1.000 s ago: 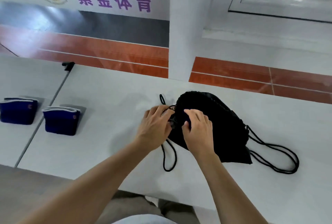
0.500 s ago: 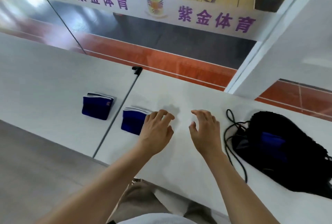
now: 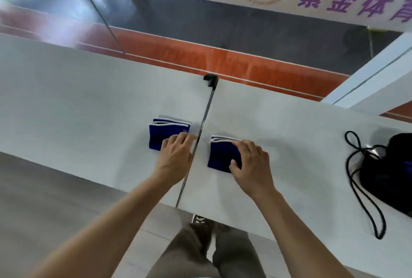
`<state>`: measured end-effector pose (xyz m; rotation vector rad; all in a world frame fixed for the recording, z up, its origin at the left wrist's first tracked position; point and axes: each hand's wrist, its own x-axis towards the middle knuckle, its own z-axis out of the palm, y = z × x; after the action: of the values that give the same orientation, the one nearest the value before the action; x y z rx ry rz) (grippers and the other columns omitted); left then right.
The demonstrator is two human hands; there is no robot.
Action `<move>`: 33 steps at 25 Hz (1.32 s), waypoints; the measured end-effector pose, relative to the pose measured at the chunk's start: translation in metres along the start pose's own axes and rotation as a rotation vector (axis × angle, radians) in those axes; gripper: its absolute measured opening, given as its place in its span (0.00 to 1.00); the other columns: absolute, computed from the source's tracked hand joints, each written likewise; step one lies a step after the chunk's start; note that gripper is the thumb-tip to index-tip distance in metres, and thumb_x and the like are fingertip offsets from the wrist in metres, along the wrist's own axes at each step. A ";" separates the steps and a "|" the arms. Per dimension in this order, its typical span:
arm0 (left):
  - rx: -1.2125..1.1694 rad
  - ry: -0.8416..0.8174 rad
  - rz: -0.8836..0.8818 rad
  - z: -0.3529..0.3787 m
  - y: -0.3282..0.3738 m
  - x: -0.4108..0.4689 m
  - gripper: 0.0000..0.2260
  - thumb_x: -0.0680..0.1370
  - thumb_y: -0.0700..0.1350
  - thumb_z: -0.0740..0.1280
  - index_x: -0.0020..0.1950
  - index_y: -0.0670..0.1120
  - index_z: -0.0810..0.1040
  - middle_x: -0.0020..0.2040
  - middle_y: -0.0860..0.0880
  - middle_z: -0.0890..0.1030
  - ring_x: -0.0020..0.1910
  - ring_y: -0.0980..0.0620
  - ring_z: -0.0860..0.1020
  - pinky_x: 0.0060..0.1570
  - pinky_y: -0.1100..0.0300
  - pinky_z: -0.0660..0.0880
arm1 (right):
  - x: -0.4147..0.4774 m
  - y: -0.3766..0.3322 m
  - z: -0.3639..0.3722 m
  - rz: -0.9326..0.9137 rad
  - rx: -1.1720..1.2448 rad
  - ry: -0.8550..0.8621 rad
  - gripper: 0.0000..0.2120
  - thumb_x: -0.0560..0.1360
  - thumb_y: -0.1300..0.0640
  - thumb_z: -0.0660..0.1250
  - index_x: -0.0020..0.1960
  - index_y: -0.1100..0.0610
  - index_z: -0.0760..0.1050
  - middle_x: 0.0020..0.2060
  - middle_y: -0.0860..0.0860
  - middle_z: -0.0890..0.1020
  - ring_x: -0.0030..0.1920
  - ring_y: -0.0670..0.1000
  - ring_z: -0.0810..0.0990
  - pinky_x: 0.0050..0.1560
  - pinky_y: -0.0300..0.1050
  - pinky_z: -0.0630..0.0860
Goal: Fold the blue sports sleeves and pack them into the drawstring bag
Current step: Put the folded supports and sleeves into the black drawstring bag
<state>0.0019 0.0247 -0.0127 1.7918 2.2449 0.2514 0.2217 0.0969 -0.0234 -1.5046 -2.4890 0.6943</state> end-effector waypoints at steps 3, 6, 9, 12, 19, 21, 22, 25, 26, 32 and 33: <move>0.101 -0.045 -0.055 0.001 -0.045 0.032 0.31 0.74 0.37 0.65 0.76 0.49 0.64 0.76 0.47 0.67 0.75 0.41 0.63 0.70 0.47 0.60 | 0.025 -0.009 0.015 -0.040 -0.117 -0.100 0.34 0.72 0.46 0.68 0.75 0.49 0.61 0.71 0.49 0.69 0.71 0.54 0.67 0.71 0.53 0.59; 0.212 -0.199 -0.114 0.012 -0.079 0.052 0.35 0.76 0.41 0.64 0.80 0.53 0.52 0.81 0.49 0.56 0.79 0.42 0.52 0.74 0.47 0.50 | 0.046 -0.007 0.032 0.007 -0.270 -0.247 0.41 0.73 0.43 0.68 0.79 0.48 0.51 0.76 0.50 0.62 0.77 0.55 0.56 0.76 0.58 0.50; 0.225 -0.285 -0.151 0.025 -0.090 0.056 0.29 0.78 0.44 0.64 0.77 0.57 0.59 0.76 0.49 0.63 0.76 0.42 0.57 0.72 0.43 0.53 | 0.049 0.001 0.045 0.082 -0.327 -0.345 0.43 0.74 0.44 0.69 0.80 0.45 0.47 0.77 0.53 0.61 0.78 0.58 0.54 0.76 0.64 0.45; 0.152 -0.309 -0.212 0.030 -0.086 0.046 0.24 0.77 0.48 0.68 0.72 0.58 0.66 0.68 0.46 0.69 0.68 0.39 0.65 0.66 0.40 0.63 | 0.044 0.009 0.045 0.177 -0.253 -0.387 0.43 0.72 0.44 0.72 0.79 0.40 0.50 0.73 0.55 0.62 0.74 0.61 0.61 0.73 0.65 0.55; -0.005 -0.319 -0.305 0.040 -0.066 0.006 0.27 0.74 0.55 0.72 0.70 0.50 0.68 0.63 0.43 0.73 0.59 0.39 0.70 0.56 0.45 0.73 | 0.006 0.019 0.036 0.352 -0.180 -0.266 0.43 0.65 0.42 0.75 0.74 0.46 0.58 0.60 0.55 0.75 0.59 0.59 0.72 0.60 0.54 0.69; 0.038 -0.312 -0.331 0.043 -0.061 0.003 0.25 0.74 0.57 0.70 0.67 0.48 0.70 0.60 0.43 0.78 0.58 0.39 0.71 0.54 0.48 0.72 | -0.003 0.020 0.035 0.374 -0.225 -0.261 0.39 0.66 0.40 0.73 0.72 0.49 0.62 0.57 0.54 0.80 0.58 0.58 0.74 0.60 0.53 0.67; 0.074 -0.312 -0.340 0.043 -0.056 0.003 0.24 0.75 0.57 0.70 0.66 0.48 0.70 0.58 0.43 0.79 0.58 0.40 0.71 0.53 0.48 0.70 | -0.009 0.020 0.034 0.389 -0.239 -0.246 0.36 0.67 0.40 0.72 0.70 0.50 0.63 0.56 0.53 0.80 0.58 0.58 0.74 0.59 0.53 0.66; 0.118 -0.340 -0.346 0.041 -0.039 0.006 0.22 0.75 0.58 0.69 0.63 0.48 0.72 0.58 0.44 0.79 0.60 0.40 0.71 0.54 0.48 0.66 | -0.029 0.026 0.027 0.416 -0.156 -0.175 0.25 0.73 0.45 0.67 0.66 0.52 0.67 0.57 0.51 0.79 0.59 0.57 0.74 0.59 0.54 0.66; 0.061 -0.348 -0.352 0.041 -0.031 0.006 0.22 0.74 0.56 0.70 0.64 0.48 0.72 0.58 0.44 0.78 0.61 0.40 0.70 0.53 0.47 0.67 | -0.036 0.029 0.023 0.422 -0.066 -0.154 0.23 0.74 0.47 0.67 0.66 0.52 0.67 0.58 0.52 0.78 0.58 0.57 0.75 0.58 0.53 0.68; -0.203 -0.409 -0.268 0.048 0.030 0.000 0.18 0.73 0.47 0.72 0.61 0.51 0.73 0.59 0.41 0.72 0.59 0.38 0.71 0.54 0.49 0.71 | -0.073 0.065 -0.025 0.463 0.253 -0.029 0.18 0.74 0.54 0.68 0.62 0.52 0.70 0.54 0.53 0.77 0.49 0.57 0.80 0.49 0.49 0.76; -0.231 -0.413 -0.253 0.049 0.045 0.000 0.16 0.73 0.46 0.70 0.59 0.51 0.72 0.58 0.41 0.73 0.58 0.38 0.71 0.52 0.49 0.73 | -0.079 0.074 -0.035 0.467 0.277 -0.006 0.18 0.73 0.55 0.68 0.61 0.52 0.71 0.53 0.52 0.78 0.49 0.57 0.80 0.49 0.50 0.77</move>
<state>0.0586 0.0336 -0.0461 1.2885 2.0218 0.0760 0.3322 0.0678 -0.0179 -1.9789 -1.9448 1.0597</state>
